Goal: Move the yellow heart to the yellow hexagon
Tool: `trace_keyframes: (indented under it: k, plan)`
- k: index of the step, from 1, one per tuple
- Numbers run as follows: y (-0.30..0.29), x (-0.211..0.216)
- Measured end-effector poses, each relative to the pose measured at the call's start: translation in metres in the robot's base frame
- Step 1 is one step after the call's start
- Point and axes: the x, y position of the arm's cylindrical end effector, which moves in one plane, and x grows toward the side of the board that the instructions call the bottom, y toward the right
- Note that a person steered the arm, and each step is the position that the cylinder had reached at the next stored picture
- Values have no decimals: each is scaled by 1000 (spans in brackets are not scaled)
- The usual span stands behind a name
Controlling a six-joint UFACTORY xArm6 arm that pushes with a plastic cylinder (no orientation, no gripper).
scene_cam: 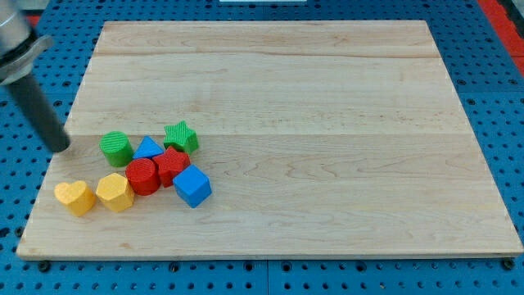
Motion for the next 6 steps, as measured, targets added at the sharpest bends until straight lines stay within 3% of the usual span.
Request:
trace_keyframes:
  k: [1, 2, 6]
  plan:
    - [-13, 44]
    - [3, 61]
    - [56, 52]
